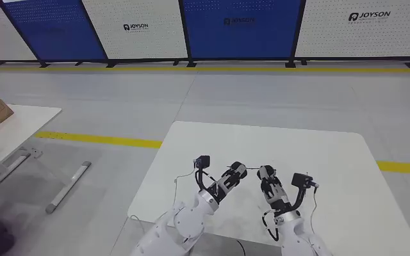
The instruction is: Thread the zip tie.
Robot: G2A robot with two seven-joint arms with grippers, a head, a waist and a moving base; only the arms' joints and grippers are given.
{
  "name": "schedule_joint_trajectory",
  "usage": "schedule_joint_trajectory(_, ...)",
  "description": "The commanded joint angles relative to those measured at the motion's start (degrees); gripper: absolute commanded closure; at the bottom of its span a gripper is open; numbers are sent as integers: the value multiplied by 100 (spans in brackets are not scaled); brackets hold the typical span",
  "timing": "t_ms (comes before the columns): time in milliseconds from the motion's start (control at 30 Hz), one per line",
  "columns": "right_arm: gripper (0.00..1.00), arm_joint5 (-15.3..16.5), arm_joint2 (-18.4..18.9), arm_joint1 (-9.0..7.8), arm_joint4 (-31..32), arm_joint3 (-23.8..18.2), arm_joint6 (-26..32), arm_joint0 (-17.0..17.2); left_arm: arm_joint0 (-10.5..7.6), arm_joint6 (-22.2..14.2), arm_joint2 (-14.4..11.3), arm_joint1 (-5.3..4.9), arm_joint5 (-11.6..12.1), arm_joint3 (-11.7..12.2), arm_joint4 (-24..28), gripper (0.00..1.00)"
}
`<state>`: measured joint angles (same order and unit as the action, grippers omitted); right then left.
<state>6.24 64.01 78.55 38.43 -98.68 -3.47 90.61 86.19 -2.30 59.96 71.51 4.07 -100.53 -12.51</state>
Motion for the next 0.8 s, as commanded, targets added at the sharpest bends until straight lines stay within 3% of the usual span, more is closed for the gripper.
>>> schedule_joint_trajectory(0,100,-7,-1,1,1,9,15,-15,8,-78,-10,0,-7,-33,74,100)
schedule_joint_trajectory(433,100,16,32,-10,12,-9,130,-33,-28,-223,17,-9,-184,-66,59,100)
schedule_joint_trajectory(667,100,-17,53,-19,126,-69,118,-6,-59,-114,-31,4,-262,-41,-45,100)
schedule_joint_trajectory(700,100,-19,56,-20,140,-76,114,-2,-64,-109,-37,5,-271,-40,-56,95)
schedule_joint_trajectory(767,100,-24,58,-22,173,-91,104,6,-78,-117,-54,6,-308,-41,-118,98)
